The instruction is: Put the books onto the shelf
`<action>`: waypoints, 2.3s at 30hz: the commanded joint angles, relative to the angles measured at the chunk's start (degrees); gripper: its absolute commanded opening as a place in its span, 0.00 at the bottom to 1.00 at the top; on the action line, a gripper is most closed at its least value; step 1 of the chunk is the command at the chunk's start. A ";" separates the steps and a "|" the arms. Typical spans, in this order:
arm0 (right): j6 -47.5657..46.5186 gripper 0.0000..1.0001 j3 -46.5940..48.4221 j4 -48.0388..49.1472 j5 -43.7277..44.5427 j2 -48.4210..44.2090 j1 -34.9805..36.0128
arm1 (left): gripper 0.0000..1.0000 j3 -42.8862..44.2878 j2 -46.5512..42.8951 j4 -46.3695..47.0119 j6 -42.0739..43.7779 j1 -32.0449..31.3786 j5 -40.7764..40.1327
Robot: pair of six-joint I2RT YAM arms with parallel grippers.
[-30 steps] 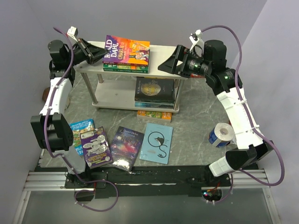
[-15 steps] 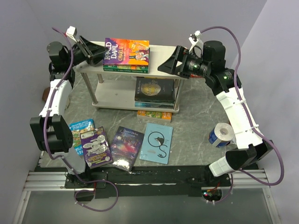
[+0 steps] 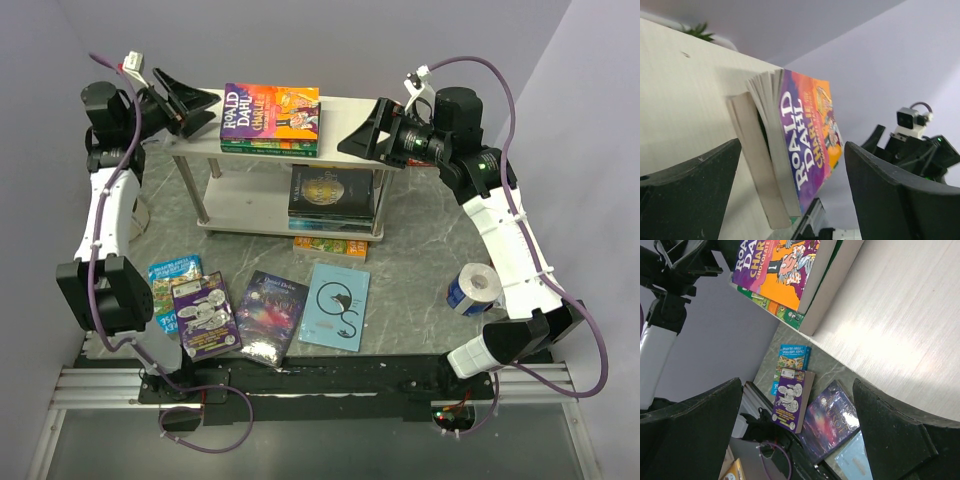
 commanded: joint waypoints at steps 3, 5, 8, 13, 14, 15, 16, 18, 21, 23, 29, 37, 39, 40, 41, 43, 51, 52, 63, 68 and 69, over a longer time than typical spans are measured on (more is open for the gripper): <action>-0.52 0.98 0.20 2.82 1.65 -3.12 0.51 | 0.89 4.95 -5.44 -16.40 11.71 0.78 -13.36; -0.26 0.98 -1.29 5.80 3.92 -4.52 0.86 | 0.88 2.86 -7.73 -16.25 12.51 0.61 -18.19; 1.49 0.95 -5.86 12.83 7.17 -6.37 1.91 | 0.78 -3.80 -15.01 -10.91 11.11 -0.09 -22.59; 2.03 0.59 -8.86 18.90 11.49 -4.36 4.63 | 0.35 -9.81 -20.57 -9.39 14.44 -4.92 -31.56; 1.76 0.41 -8.51 19.87 11.76 -3.83 5.08 | 0.29 -9.99 -20.93 -9.47 14.71 -5.37 -32.18; 1.67 0.34 -8.33 20.22 12.89 -3.30 5.52 | 0.25 -10.08 -20.93 -9.82 15.15 -5.89 -32.97; 1.50 0.28 -8.16 20.49 13.51 -2.34 6.39 | 0.22 -9.90 -20.67 -10.35 15.85 -6.25 -33.33; 0.71 0.12 -7.28 21.19 15.44 -1.37 7.36 | 0.14 -9.03 -20.05 -12.36 16.29 -6.43 -34.91; 0.09 0.00 -5.61 21.37 17.29 0.57 8.59 | 0.08 -8.85 -19.52 -13.34 16.30 -6.51 -37.02; -0.08 0.00 -3.86 21.11 18.35 2.32 8.95 | 0.05 -8.67 -18.91 -13.16 15.77 -6.43 -38.51; -0.61 0.00 0.37 19.26 19.32 6.46 9.04 | 0.03 -6.65 -15.57 -14.22 15.41 -6.51 -38.69; -0.96 0.00 1.77 19.53 19.58 8.13 9.12 | 0.04 -7.35 -14.16 -11.41 14.27 -6.60 -36.06; -1.23 0.00 2.65 18.47 19.32 9.00 9.12 | 0.04 -7.35 -13.99 -10.79 14.36 -6.95 -35.44; -1.31 0.00 3.18 18.12 19.06 9.27 9.12 | 0.04 -7.35 -13.90 -10.62 14.27 -7.04 -35.27; -1.32 0.00 3.27 18.03 18.88 9.45 9.12 | 0.04 -7.53 -13.81 -10.36 14.27 -7.13 -35.18; -1.32 0.00 3.10 18.29 18.53 9.71 9.12 | 0.04 -7.62 -13.72 -10.35 14.53 -7.65 -35.44; -0.88 0.00 3.01 18.03 17.65 10.59 9.21 | 0.04 -8.76 -13.81 -9.30 15.24 -8.18 -35.62; -0.96 0.00 3.18 18.03 17.47 10.68 9.39 | 0.04 -8.76 -13.81 -9.12 15.15 -8.18 -35.44; -1.75 0.00 2.57 18.21 16.94 10.24 10.35 | 0.04 -8.85 -13.46 -8.68 15.50 -10.47 -34.12; -1.58 0.00 1.86 18.65 16.86 9.71 10.97 | 0.04 -9.20 -13.81 -8.60 15.77 -10.99 -33.77; -1.67 0.00 1.86 18.56 16.86 9.62 10.97 | 0.04 -9.29 -13.90 -8.60 15.94 -11.17 -33.69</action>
